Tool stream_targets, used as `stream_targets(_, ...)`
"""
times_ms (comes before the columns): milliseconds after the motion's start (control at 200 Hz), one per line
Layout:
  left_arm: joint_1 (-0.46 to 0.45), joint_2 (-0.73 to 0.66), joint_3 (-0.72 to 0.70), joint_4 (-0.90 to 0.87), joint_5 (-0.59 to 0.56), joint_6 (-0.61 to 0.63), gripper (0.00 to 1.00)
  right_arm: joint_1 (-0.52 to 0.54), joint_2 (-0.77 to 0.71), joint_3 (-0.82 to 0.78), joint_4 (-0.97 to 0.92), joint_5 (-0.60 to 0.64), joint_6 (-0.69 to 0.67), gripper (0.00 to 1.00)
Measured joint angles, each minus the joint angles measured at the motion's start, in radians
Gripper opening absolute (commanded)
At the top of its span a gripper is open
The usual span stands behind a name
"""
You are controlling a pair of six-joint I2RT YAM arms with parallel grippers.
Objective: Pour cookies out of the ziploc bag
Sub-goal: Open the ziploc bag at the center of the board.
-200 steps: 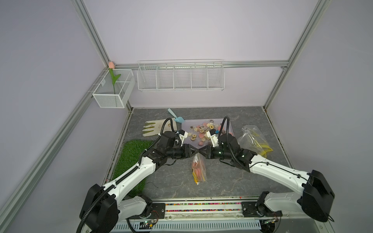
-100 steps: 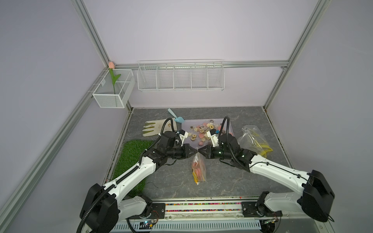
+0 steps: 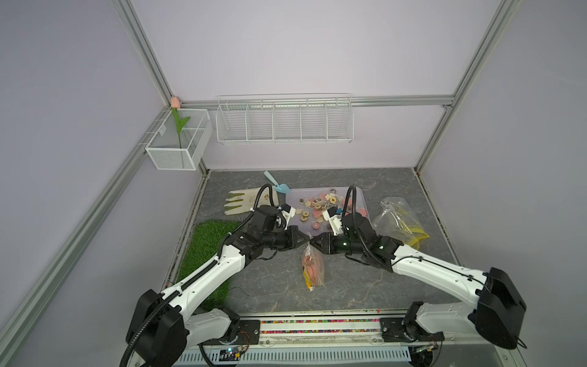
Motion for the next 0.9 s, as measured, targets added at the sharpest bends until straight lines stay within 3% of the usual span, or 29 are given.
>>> stream_targets(900,-0.001,0.004,0.034,-0.076,-0.016,0.027,0.00,0.026,0.002,0.039,-0.099,0.012,-0.037,0.22)
